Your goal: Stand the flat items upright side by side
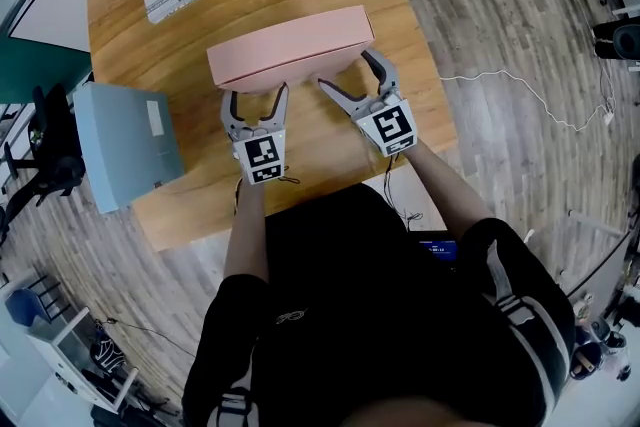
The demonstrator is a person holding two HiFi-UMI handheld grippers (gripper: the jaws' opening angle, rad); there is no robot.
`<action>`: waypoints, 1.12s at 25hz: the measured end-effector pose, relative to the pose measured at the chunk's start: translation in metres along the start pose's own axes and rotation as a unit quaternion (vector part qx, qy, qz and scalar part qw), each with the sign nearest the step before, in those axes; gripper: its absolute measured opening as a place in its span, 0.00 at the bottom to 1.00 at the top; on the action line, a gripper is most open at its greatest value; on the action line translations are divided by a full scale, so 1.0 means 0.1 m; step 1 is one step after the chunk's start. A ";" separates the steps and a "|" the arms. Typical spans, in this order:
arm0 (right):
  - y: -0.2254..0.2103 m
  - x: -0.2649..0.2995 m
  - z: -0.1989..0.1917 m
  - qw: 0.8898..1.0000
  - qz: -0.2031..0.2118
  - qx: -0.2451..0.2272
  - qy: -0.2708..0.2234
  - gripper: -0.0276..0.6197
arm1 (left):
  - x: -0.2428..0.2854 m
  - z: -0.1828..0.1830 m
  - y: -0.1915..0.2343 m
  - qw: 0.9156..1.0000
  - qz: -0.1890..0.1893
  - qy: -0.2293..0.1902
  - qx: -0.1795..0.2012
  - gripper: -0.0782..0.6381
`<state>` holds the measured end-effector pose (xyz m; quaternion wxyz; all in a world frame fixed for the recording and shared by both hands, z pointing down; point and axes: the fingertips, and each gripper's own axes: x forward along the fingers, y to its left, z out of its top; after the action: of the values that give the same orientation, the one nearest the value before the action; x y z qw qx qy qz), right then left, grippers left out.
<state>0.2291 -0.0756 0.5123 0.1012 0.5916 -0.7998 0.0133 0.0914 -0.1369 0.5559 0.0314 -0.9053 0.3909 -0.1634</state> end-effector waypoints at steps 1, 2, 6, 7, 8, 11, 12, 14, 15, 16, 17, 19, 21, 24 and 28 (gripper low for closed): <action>-0.02 -0.03 -0.05 0.999 0.032 -0.020 0.016 0.71 | -0.01 0.00 0.00 1.000 -0.003 0.002 -0.006 0.71; -0.07 -0.05 -0.12 0.997 0.061 -0.042 0.036 0.75 | -0.01 0.01 -0.01 1.000 -0.007 0.003 -0.013 0.71; -0.44 -0.06 -0.14 0.981 0.158 -0.066 0.092 0.81 | -0.03 0.05 -0.02 1.000 -0.023 0.007 -0.005 0.70; -0.45 -0.04 -0.08 0.975 0.188 -0.069 0.096 0.82 | -0.05 0.05 -0.02 1.000 -0.025 0.008 0.000 0.70; -0.41 0.00 0.00 0.968 0.219 -0.075 0.097 0.83 | -0.06 0.06 -0.03 1.000 -0.026 0.010 0.003 0.70; -0.22 0.15 0.16 0.952 0.277 -0.096 0.089 0.84 | -0.15 0.06 -0.02 1.000 -0.024 0.015 -0.001 0.70; -0.20 0.20 0.18 0.951 0.279 -0.100 0.084 0.81 | -0.21 0.04 0.01 1.000 -0.020 0.019 -0.010 0.70; -0.22 0.28 0.22 0.956 0.267 -0.100 0.072 0.63 | -0.35 -0.03 0.07 0.999 -0.008 0.029 -0.037 0.70; -0.24 0.29 0.24 0.959 0.260 -0.096 0.065 0.63 | -0.45 -0.07 0.11 0.998 0.001 0.033 -0.054 0.70; -0.24 0.29 0.25 0.961 0.254 -0.092 0.058 0.62 | -0.57 -0.11 0.15 0.997 0.011 0.037 -0.071 0.70; -0.24 0.28 0.26 0.963 0.249 -0.088 0.052 0.61 | -0.70 -0.16 0.19 0.995 0.021 0.042 -0.087 0.69; -0.21 0.25 0.28 0.967 0.237 -0.077 0.043 0.60 | -0.97 -0.28 0.27 0.991 0.045 0.055 -0.112 0.69; -0.13 0.24 0.31 0.971 0.226 -0.065 0.036 0.59 | -1.25 -0.44 0.37 0.986 0.070 0.069 -0.131 0.68; 0.07 0.26 0.34 0.975 0.211 -0.056 0.028 0.58 | -1.67 -0.66 0.52 0.979 0.107 0.087 -0.152 0.63; 0.41 0.30 0.39 0.979 0.196 -0.050 0.024 0.57 | -2.24 -0.85 0.78 0.968 0.151 0.098 -0.175 0.61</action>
<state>0.1762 -0.0972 0.4836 0.1450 0.4167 -0.8974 0.0070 -0.1341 -0.0237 0.5612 -0.1417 -0.8068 0.5467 -0.1736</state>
